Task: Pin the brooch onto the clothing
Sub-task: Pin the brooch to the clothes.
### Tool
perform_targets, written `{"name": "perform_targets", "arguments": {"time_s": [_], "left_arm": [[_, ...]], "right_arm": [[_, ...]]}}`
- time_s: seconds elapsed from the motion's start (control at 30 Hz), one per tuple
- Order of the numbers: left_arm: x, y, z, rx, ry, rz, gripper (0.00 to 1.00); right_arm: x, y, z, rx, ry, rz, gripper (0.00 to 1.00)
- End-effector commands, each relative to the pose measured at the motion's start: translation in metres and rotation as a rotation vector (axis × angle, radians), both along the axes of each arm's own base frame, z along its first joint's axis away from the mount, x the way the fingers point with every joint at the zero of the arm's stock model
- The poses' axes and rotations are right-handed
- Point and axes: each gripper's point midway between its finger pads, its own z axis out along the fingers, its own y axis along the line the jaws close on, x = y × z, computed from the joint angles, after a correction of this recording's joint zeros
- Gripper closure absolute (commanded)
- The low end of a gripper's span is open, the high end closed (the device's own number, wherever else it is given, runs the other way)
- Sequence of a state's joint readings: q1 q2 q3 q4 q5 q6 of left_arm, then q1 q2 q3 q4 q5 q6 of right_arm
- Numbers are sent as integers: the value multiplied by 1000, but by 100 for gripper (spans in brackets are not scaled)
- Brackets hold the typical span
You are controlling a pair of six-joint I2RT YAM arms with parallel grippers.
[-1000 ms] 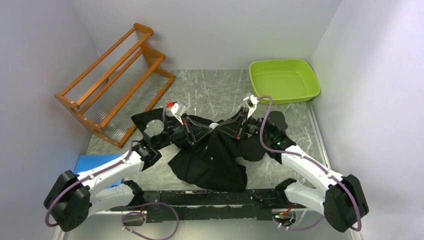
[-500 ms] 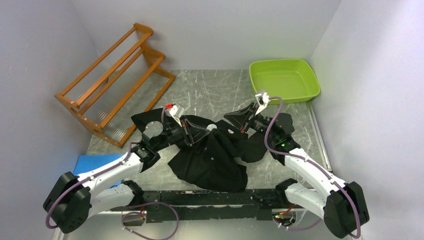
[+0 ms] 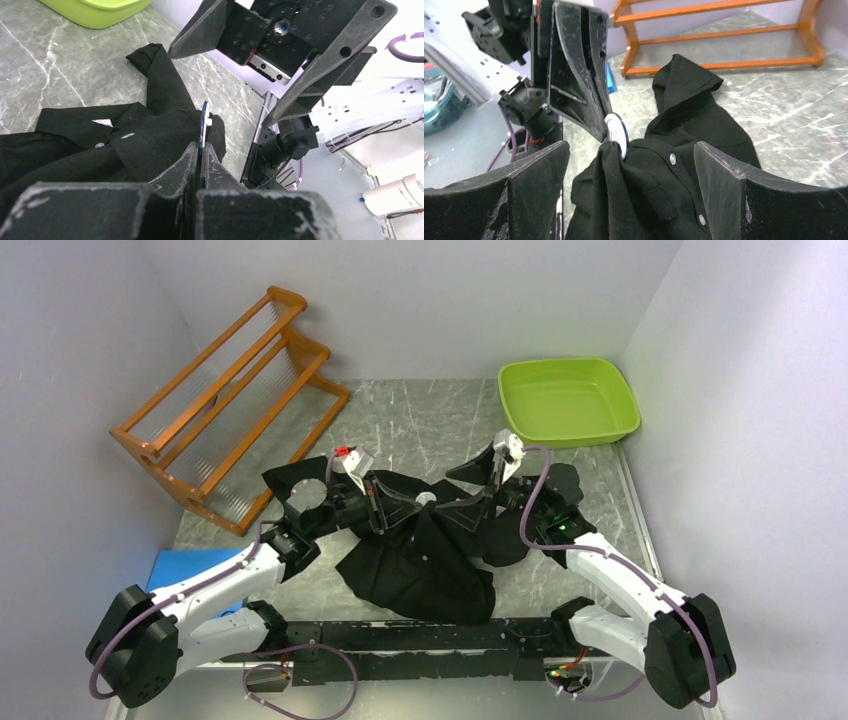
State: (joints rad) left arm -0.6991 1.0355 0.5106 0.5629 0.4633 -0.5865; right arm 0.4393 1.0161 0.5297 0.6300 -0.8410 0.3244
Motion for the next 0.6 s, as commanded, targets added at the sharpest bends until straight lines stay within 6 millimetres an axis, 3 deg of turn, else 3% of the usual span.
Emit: {"name": "perform_targets", "arguments": {"time_s": [0.0, 0.3, 0.57], "left_arm": [[-4, -2, 40, -19, -148, -43, 97], [-4, 2, 46, 68, -432, -61, 97], [-8, -2, 41, 94, -599, -114, 97]], "right_arm": [[-13, 6, 8, -17, -113, 118, 1], [-19, 8, 7, -66, -188, 181, 0], [-8, 19, 0, -92, -187, 201, 2]]}}
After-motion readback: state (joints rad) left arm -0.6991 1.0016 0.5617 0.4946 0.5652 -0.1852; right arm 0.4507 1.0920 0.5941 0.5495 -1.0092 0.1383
